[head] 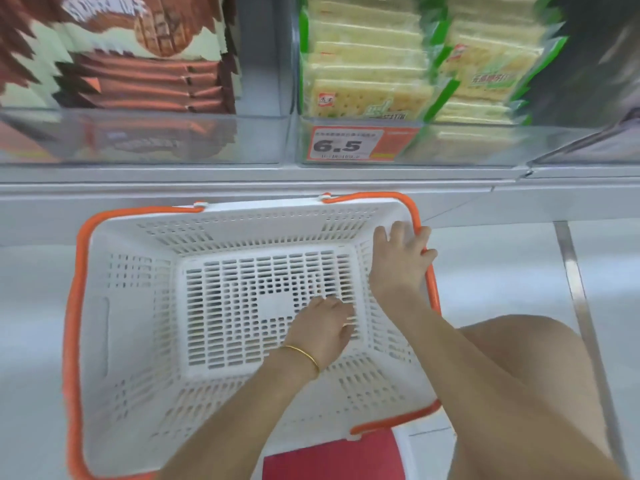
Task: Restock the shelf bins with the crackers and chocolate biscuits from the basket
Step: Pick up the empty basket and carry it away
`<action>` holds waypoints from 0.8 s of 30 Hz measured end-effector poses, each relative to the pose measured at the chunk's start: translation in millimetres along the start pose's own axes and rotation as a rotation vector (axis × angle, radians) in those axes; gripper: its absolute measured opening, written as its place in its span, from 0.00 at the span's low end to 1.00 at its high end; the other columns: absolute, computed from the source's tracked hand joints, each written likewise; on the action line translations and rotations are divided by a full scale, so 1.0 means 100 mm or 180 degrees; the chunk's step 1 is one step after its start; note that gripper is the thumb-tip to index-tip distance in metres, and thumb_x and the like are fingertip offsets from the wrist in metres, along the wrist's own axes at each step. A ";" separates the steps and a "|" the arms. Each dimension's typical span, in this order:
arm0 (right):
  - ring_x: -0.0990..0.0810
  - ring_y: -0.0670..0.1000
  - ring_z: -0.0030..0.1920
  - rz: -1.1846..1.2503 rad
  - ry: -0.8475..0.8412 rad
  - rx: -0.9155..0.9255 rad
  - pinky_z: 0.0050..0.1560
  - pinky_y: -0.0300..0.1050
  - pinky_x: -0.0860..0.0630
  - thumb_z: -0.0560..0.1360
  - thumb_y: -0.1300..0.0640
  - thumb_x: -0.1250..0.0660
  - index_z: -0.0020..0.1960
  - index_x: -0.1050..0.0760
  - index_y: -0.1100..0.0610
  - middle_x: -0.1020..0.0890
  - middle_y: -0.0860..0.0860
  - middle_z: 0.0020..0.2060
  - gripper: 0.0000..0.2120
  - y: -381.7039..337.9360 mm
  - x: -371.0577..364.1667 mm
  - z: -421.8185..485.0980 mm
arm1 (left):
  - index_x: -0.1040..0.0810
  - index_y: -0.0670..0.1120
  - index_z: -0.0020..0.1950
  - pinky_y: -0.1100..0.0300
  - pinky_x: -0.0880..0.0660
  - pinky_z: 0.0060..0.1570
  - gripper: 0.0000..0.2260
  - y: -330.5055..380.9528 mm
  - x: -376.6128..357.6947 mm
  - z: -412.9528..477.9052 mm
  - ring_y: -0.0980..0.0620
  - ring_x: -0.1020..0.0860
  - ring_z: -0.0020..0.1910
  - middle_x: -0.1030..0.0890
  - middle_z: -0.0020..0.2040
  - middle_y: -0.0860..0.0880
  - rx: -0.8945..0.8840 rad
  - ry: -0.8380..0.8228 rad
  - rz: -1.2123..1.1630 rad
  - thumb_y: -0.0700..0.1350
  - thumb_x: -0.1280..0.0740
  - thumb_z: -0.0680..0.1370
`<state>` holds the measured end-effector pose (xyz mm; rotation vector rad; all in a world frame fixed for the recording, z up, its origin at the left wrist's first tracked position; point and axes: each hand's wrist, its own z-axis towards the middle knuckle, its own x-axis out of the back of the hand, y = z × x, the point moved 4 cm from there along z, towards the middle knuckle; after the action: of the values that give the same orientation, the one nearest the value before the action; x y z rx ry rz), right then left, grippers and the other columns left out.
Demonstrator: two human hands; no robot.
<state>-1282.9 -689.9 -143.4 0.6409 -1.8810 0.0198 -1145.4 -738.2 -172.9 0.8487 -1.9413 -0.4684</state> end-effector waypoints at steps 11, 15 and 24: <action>0.37 0.61 0.62 0.0965 -0.0593 0.0257 0.56 0.55 0.29 0.73 0.68 0.41 0.66 0.34 0.56 0.30 0.55 0.60 0.22 0.15 0.24 -0.05 | 0.35 0.47 0.71 0.49 0.29 0.60 0.21 0.72 -0.26 -0.08 0.43 0.26 0.61 0.23 0.63 0.44 0.1072 -0.0360 -0.1083 0.56 0.45 0.81; 0.38 0.61 0.61 0.0739 -0.0809 0.0757 0.51 0.52 0.31 0.73 0.68 0.41 0.67 0.35 0.53 0.31 0.57 0.59 0.24 0.08 0.18 -0.29 | 0.29 0.42 0.62 0.51 0.27 0.55 0.16 1.09 -0.31 0.02 0.42 0.24 0.58 0.23 0.57 0.43 0.1618 -0.0131 -0.1186 0.50 0.44 0.80; 0.35 0.60 0.60 0.0834 -0.1006 0.1766 0.54 0.51 0.27 0.73 0.70 0.43 0.71 0.39 0.52 0.33 0.55 0.64 0.29 0.17 0.13 -0.81 | 0.40 0.44 0.72 0.56 0.30 0.52 0.21 1.10 -0.57 -0.25 0.46 0.27 0.58 0.30 0.55 0.45 0.2529 0.0284 -0.0459 0.37 0.43 0.79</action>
<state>-1223.6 -655.5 -94.2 0.7956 -2.2736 0.6633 -1145.6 -620.3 -126.5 1.4796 -1.9906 0.2964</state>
